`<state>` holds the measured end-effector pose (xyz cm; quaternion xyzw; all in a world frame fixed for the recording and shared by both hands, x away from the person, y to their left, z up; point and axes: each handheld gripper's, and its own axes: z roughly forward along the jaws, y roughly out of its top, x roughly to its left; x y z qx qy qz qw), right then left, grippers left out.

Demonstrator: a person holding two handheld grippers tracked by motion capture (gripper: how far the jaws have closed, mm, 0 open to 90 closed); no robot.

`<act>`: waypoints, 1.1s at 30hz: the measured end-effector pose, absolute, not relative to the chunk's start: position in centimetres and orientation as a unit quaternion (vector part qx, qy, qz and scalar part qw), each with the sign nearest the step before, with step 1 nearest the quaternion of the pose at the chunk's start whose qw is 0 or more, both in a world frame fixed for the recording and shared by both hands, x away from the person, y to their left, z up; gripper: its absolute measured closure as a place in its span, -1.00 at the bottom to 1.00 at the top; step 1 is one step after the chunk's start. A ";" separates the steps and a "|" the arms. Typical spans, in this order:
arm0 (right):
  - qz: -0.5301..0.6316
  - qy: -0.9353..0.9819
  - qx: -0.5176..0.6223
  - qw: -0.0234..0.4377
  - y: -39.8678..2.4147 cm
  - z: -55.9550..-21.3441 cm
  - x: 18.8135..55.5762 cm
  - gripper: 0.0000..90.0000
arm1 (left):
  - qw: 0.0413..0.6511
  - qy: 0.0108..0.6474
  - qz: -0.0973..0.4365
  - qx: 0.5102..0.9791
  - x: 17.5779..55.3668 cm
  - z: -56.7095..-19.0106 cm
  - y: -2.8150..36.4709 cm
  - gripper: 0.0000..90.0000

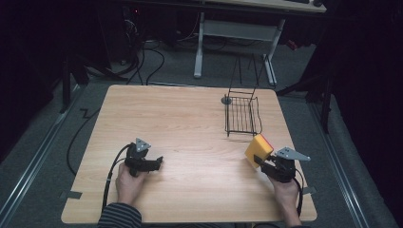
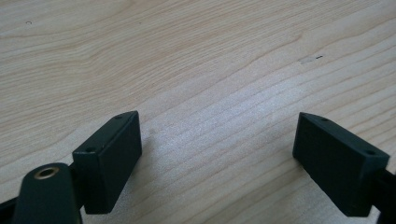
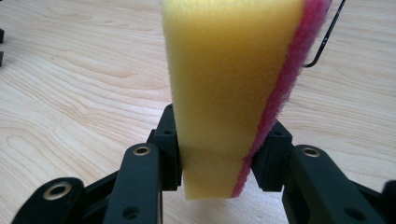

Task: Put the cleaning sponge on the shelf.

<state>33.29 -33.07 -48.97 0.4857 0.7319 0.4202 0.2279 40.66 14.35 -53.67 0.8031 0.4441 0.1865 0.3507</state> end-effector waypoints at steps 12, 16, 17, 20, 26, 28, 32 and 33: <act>0.444 0.728 0.467 0.235 -32.3 -46.9 33.2 0.35 | 0.351 0.444 0.186 0.803 40.7 -53.7 14.4 -0.64; 0.445 0.732 0.456 0.241 -31.7 -46.0 33.4 0.35 | 0.351 0.444 0.186 0.803 40.7 -53.7 14.4 -0.64; 0.446 0.733 0.454 0.242 -31.6 -45.9 33.4 0.35 | 0.351 0.444 0.186 0.803 40.7 -53.7 14.4 -0.64; 0.447 0.735 0.448 0.244 -31.2 -45.3 33.6 0.35 | 0.351 0.444 0.186 0.803 40.7 -53.7 14.4 -0.64; 0.447 0.741 0.437 0.245 -30.5 -44.2 34.1 0.35 | 0.352 0.445 0.185 0.802 40.7 -53.7 14.3 -0.64; 0.447 0.743 0.434 0.246 -30.3 -43.8 34.4 0.35 | 0.352 0.445 0.185 0.802 40.7 -53.7 14.3 -0.64; 0.448 0.744 0.429 0.249 -30.1 -43.3 34.9 0.35 | 0.351 0.445 0.185 0.803 40.7 -53.7 14.3 -0.64; 0.448 0.744 0.428 0.250 -29.9 -43.1 35.1 0.35 | 0.351 0.445 0.185 0.803 40.7 -53.7 14.3 -0.64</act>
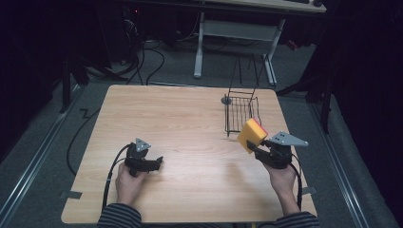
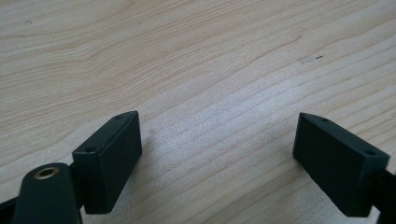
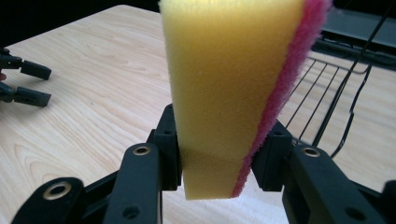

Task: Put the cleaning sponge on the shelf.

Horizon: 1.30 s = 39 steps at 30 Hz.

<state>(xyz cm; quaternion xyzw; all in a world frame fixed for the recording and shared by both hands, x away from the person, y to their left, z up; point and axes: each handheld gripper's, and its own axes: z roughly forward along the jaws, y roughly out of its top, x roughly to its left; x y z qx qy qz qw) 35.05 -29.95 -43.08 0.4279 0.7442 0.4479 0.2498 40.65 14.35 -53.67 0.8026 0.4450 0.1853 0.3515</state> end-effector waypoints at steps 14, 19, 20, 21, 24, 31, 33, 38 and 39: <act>0.445 0.738 0.440 0.251 -29.5 -42.1 38.8 0.35 | 0.352 0.445 0.185 0.802 40.7 -53.7 14.3 -0.64; 0.425 0.744 0.454 0.244 -29.2 -42.0 39.8 0.36 | 0.351 0.445 0.186 0.803 40.6 -53.7 14.4 -0.64; 0.425 0.744 0.454 0.244 -29.2 -42.0 39.8 0.36 | 0.351 0.445 0.186 0.803 40.6 -53.7 14.4 -0.64; 0.427 0.743 0.454 0.244 -29.1 -41.9 39.9 0.36 | 0.352 0.445 0.186 0.803 40.6 -53.7 14.4 -0.64; 0.417 0.744 0.455 0.255 -28.8 -41.2 40.5 0.36 | 0.352 0.445 0.186 0.803 40.6 -53.7 14.4 -0.64; 0.406 0.743 0.461 0.266 -27.9 -42.9 42.8 0.36 | 0.351 0.445 0.186 0.803 40.6 -53.7 14.4 -0.64; 0.405 0.740 0.466 0.267 -27.7 -43.3 43.6 0.36 | 0.352 0.445 0.186 0.803 40.6 -53.7 14.4 -0.64; 0.404 0.736 0.468 0.277 -27.6 -43.6 44.7 0.36 | 0.351 0.445 0.186 0.803 40.6 -53.7 14.4 -0.64; 0.410 0.728 0.474 0.280 -27.6 -43.8 45.1 0.36 | 0.351 0.445 0.186 0.803 40.6 -53.7 14.4 -0.64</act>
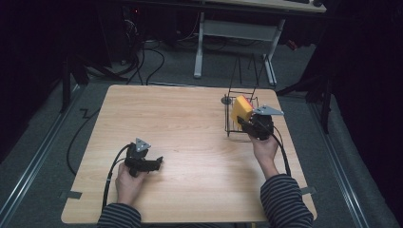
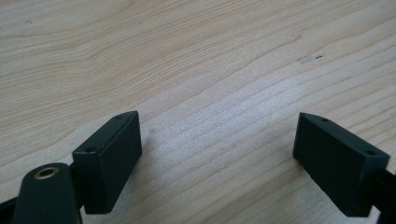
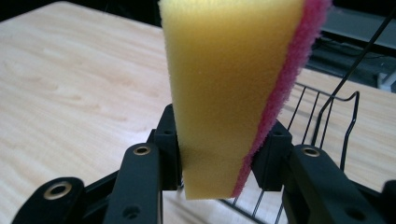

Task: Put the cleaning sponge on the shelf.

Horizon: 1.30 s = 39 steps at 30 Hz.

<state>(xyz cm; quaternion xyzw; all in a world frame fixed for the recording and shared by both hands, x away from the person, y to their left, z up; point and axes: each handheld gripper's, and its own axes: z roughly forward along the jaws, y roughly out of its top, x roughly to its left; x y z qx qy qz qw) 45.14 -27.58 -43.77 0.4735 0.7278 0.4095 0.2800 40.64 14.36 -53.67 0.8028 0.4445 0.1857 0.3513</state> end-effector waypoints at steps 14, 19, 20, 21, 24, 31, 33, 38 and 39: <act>0.398 0.709 0.514 0.273 -29.0 -45.4 47.7 0.36 | 0.351 0.445 0.186 0.803 40.7 -53.7 14.4 -0.64; 0.378 0.716 0.516 0.281 -28.4 -45.4 48.8 0.36 | 0.351 0.445 0.185 0.803 40.7 -53.7 14.4 -0.64; 0.376 0.716 0.516 0.282 -28.4 -45.4 49.1 0.36 | 0.351 0.445 0.185 0.803 40.7 -53.7 14.4 -0.64; 0.376 0.716 0.518 0.280 -28.3 -45.5 49.4 0.36 | 0.351 0.445 0.185 0.803 40.7 -53.7 14.4 -0.64; 0.376 0.715 0.519 0.278 -28.1 -45.7 50.1 0.36 | 0.351 0.445 0.185 0.803 40.7 -53.7 14.4 -0.64; 0.357 0.716 0.528 0.284 -27.9 -46.7 51.4 0.35 | 0.352 0.445 0.185 0.802 40.7 -53.7 14.4 -0.64; 0.350 0.717 0.532 0.283 -28.0 -47.1 51.6 0.35 | 0.352 0.445 0.185 0.803 40.7 -53.7 14.4 -0.64; 0.343 0.717 0.539 0.279 -28.1 -47.6 51.9 0.35 | 0.352 0.445 0.185 0.802 40.7 -53.7 14.4 -0.64; 0.343 0.717 0.540 0.277 -28.1 -47.6 51.9 0.35 | 0.352 0.445 0.185 0.803 40.7 -53.7 14.4 -0.64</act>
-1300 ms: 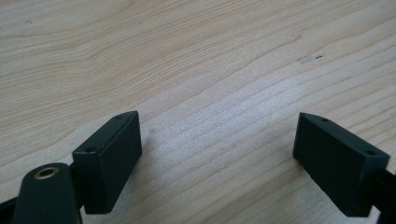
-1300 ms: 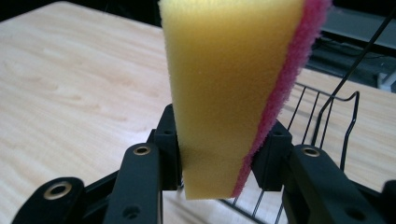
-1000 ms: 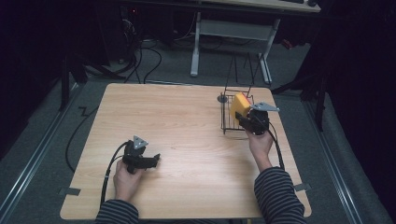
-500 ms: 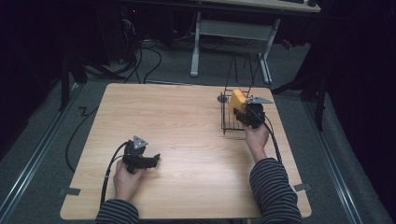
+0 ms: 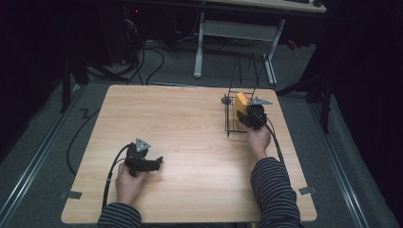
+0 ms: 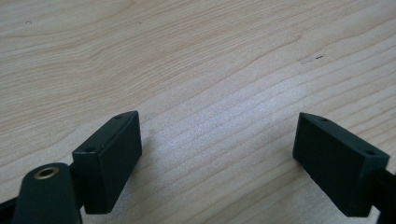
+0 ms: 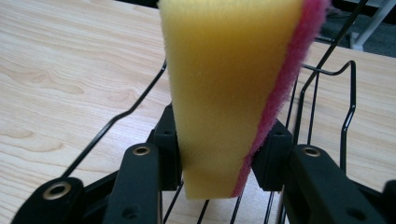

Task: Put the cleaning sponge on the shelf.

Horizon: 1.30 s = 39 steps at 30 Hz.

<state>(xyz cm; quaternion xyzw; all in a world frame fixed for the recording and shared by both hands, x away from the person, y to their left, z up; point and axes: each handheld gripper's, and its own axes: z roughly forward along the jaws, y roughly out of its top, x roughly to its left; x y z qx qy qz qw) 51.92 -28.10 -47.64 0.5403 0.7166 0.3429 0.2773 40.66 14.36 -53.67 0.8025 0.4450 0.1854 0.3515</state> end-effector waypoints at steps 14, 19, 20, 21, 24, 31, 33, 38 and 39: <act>0.342 0.720 0.540 0.271 -28.2 -47.8 51.9 0.35 | 0.352 0.445 0.185 0.803 40.7 -53.7 14.4 -0.64; 0.341 0.719 0.542 0.271 -28.2 -47.8 51.8 0.34 | 0.352 0.445 0.185 0.803 40.7 -53.7 14.4 -0.64; 0.341 0.719 0.542 0.270 -28.2 -47.8 51.8 0.33 | 0.352 0.445 0.185 0.803 40.7 -53.7 14.4 -0.64; 0.340 0.719 0.544 0.268 -28.2 -47.9 51.8 0.32 | 0.352 0.445 0.185 0.803 40.7 -53.7 14.4 -0.64; 0.335 0.721 0.546 0.265 -28.3 -48.0 51.9 0.19 | 0.352 0.445 0.185 0.802 40.7 -53.7 14.4 -0.64; 0.336 0.718 0.550 0.263 -28.2 -47.9 51.8 -0.08 | 0.352 0.445 0.185 0.803 40.7 -53.7 14.4 -0.64; 0.342 0.718 0.548 0.258 -28.2 -47.8 51.7 -0.14 | 0.351 0.445 0.185 0.803 40.7 -53.7 14.4 -0.64; 0.353 0.716 0.549 0.247 -28.4 -47.4 51.3 -0.28 | 0.352 0.445 0.185 0.802 40.7 -53.7 14.4 -0.64; 0.353 0.716 0.549 0.247 -28.4 -47.4 51.3 -0.28 | 0.352 0.445 0.185 0.803 40.7 -53.7 14.4 -0.64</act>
